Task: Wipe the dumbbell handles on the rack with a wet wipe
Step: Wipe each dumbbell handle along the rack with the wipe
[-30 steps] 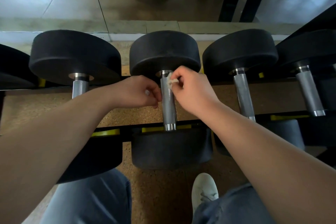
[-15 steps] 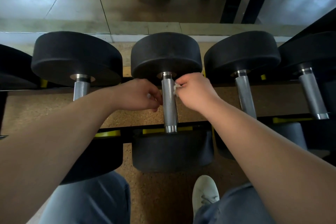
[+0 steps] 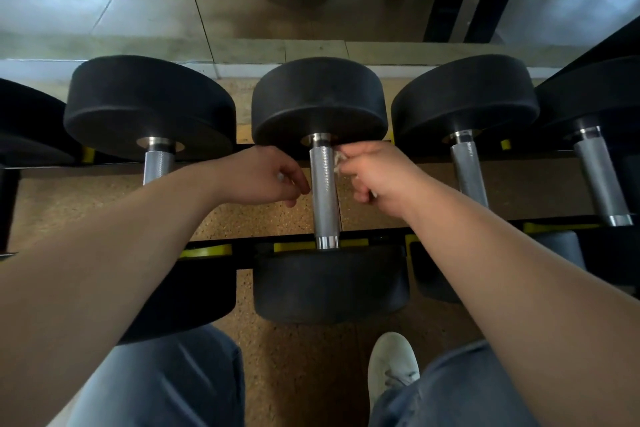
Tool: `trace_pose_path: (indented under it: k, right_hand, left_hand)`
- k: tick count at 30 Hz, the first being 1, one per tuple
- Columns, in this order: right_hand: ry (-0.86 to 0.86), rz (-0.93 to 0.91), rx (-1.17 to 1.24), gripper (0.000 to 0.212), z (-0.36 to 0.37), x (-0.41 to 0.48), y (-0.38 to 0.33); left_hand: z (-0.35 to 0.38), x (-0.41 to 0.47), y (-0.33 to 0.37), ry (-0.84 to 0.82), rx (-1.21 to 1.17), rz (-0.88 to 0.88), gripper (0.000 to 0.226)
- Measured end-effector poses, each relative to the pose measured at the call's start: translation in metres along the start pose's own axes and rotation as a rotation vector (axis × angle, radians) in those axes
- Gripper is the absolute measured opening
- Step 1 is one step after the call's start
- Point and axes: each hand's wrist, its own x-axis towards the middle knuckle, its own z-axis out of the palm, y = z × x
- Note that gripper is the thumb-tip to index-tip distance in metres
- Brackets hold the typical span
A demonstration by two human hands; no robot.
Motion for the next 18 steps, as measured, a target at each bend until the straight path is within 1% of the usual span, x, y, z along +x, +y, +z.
trace_pose_path:
  k: [1, 3, 4, 5, 6, 7, 8, 10, 11, 12, 13, 14, 15, 18]
  right_hand:
    - [-0.070, 0.018, -0.130, 0.026, -0.003, -0.005, 0.000]
    - [-0.278, 0.108, -0.398, 0.016, -0.009, -0.018, 0.001]
    - [-0.374, 0.147, -0.488, 0.014, -0.011, -0.024, 0.001]
    - [-0.424, 0.165, -0.547, 0.014, -0.012, -0.029, 0.001]
    - [-0.411, 0.160, -0.578, 0.014, -0.012, -0.032, 0.000]
    - [-0.342, 0.136, -0.578, 0.014, -0.011, -0.033, -0.001]
    - [-0.228, 0.098, -0.528, 0.014, -0.009, -0.033, -0.001]
    - [0.013, -0.014, -0.304, 0.017, -0.007, -0.030, -0.003]
    - [0.097, -0.092, -0.211, 0.021, -0.006, -0.028, -0.005]
    - [0.144, -0.171, -0.203, 0.021, -0.006, -0.027, -0.007]
    - [0.152, -0.236, -0.265, 0.020, -0.006, -0.028, -0.009]
    - [0.120, -0.268, -0.361, 0.017, -0.005, -0.031, -0.011]
    - [0.049, -0.254, -0.473, 0.016, -0.004, -0.036, -0.013]
    - [-0.276, -0.122, -0.845, 0.018, -0.003, -0.051, -0.012]
  left_hand:
    - [0.000, 0.000, 0.000, -0.004, 0.006, -0.002, 0.017]
    - [0.002, 0.001, 0.000, -0.020, 0.014, 0.000, 0.017]
    - [0.002, 0.001, 0.000, -0.029, 0.022, 0.002, 0.017]
    - [0.002, 0.002, 0.000, -0.036, 0.029, 0.002, 0.017]
    - [0.002, 0.002, 0.000, -0.039, 0.033, -0.001, 0.017]
    - [0.001, 0.002, -0.001, -0.039, 0.034, -0.006, 0.017]
    - [0.001, 0.002, -0.001, -0.036, 0.029, -0.012, 0.018]
    - [0.000, 0.002, -0.001, -0.025, 0.004, -0.019, 0.019]
    - [0.000, 0.002, -0.001, -0.018, -0.009, -0.020, 0.020]
    - [0.000, 0.002, -0.001, -0.011, -0.018, -0.020, 0.020]
    - [0.000, 0.001, 0.000, -0.007, -0.023, -0.020, 0.020]
    - [0.001, 0.001, 0.000, -0.008, -0.029, -0.021, 0.020]
    - [0.001, 0.000, 0.000, -0.011, -0.034, -0.023, 0.019]
    - [0.001, -0.001, 0.001, -0.031, -0.008, -0.017, 0.020]
